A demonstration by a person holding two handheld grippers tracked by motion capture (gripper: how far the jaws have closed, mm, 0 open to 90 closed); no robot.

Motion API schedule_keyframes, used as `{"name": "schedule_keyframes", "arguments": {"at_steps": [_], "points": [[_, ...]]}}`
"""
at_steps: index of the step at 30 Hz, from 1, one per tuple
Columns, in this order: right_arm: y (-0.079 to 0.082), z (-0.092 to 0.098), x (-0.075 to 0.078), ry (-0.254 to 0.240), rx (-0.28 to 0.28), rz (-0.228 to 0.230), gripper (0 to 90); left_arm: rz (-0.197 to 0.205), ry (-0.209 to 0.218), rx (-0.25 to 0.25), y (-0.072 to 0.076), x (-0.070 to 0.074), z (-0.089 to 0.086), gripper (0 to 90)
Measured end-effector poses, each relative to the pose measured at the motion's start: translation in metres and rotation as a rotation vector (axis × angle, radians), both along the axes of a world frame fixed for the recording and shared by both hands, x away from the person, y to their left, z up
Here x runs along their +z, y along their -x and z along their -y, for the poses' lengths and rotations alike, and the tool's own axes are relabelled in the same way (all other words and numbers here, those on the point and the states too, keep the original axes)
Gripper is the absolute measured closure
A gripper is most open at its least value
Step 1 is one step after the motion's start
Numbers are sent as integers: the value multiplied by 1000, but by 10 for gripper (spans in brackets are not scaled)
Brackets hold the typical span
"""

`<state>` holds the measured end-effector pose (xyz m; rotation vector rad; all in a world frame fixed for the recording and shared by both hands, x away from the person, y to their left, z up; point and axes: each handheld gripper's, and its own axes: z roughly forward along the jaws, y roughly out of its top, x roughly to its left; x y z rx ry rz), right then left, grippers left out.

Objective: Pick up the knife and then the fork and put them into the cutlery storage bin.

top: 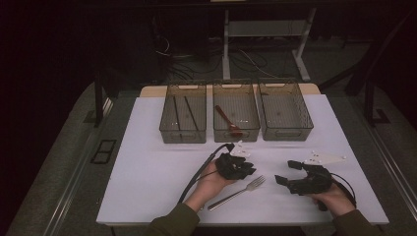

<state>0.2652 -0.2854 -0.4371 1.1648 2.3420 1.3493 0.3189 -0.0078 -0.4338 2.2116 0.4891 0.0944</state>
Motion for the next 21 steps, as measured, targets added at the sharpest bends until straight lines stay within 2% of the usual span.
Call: {"name": "schedule_keyframes", "arguments": {"at_steps": [2,4,6,9,14,21], "points": [[-2,-2,3,-9,2,-37,199,2,19,12,2,4,-9,679],[-2,-3,6,-7,7,-49,193,9,18,19,5,7,-18,637],[-3,-6,7,9,31,-59,192,18,24,33,6,9,-26,594],[-4,-13,6,1,68,-102,201,19,32,54,9,13,-39,536],[-8,-22,7,3,102,-113,308,30,43,78,14,14,-64,443],[-16,-39,3,8,147,-164,408,37,66,114,25,13,-104,344]]}}
